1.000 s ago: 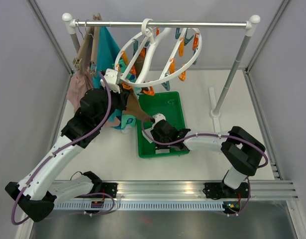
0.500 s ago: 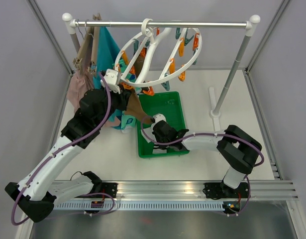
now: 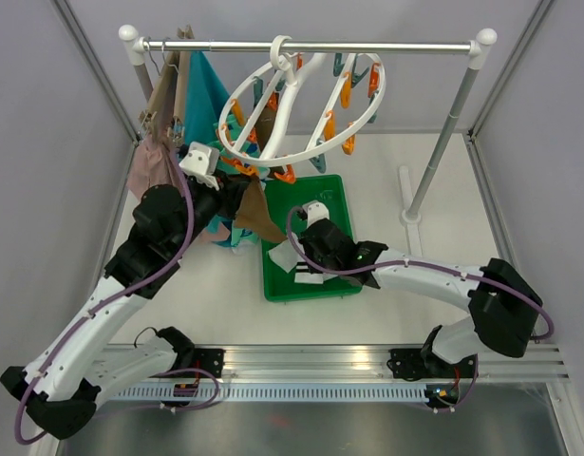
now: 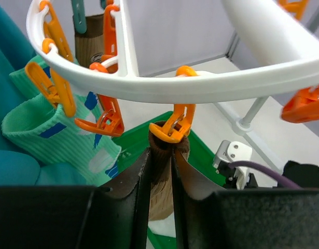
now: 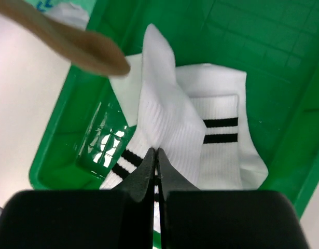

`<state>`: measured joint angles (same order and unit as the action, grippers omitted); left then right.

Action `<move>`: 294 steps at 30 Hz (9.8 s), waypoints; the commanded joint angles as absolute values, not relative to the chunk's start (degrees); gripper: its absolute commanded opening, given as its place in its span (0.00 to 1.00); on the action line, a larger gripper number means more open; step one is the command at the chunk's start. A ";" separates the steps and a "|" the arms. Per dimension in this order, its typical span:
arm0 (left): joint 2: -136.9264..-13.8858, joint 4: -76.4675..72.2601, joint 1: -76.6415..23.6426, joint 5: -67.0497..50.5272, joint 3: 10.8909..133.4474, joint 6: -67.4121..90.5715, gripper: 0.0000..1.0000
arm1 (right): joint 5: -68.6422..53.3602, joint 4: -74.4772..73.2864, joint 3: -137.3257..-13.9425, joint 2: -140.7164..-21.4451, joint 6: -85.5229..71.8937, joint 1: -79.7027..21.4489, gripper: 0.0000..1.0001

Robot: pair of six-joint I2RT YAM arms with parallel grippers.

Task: Clip the socks to the hanger
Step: Pick up the sock from the bin, then open the clamp at the hanger.

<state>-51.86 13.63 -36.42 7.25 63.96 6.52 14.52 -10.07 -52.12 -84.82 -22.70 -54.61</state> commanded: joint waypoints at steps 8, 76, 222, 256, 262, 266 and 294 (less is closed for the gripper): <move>-43.96 0.27 -36.65 -14.49 55.64 0.97 0.27 | 15.12 -17.30 -56.68 -74.01 -22.33 -54.84 0.00; -48.78 -16.70 -64.51 12.92 39.20 -31.03 0.34 | 2.37 -52.82 -89.91 -74.35 -13.97 -54.67 0.00; -51.33 -13.62 -64.69 0.27 51.50 -6.50 0.07 | -3.78 -12.48 -60.12 -48.96 -13.27 -54.76 0.00; -43.86 6.41 -64.69 29.27 50.71 5.10 0.02 | 13.18 8.35 -64.25 -57.38 6.49 -60.28 0.63; -43.24 7.29 -64.60 29.27 50.98 4.66 0.02 | 16.78 11.16 -65.91 -61.17 9.40 -63.81 0.64; -43.16 7.56 -64.60 29.18 51.24 4.13 0.02 | 17.84 12.82 -66.80 -63.10 11.59 -63.81 0.69; -43.24 7.12 -64.69 28.30 51.15 2.72 0.02 | 21.97 18.28 -73.12 -72.86 15.21 -63.72 0.72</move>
<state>-43.48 7.66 -64.38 28.38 49.04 3.16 20.97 15.49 -70.28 -72.38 14.83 -63.64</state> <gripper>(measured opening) 0.036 0.725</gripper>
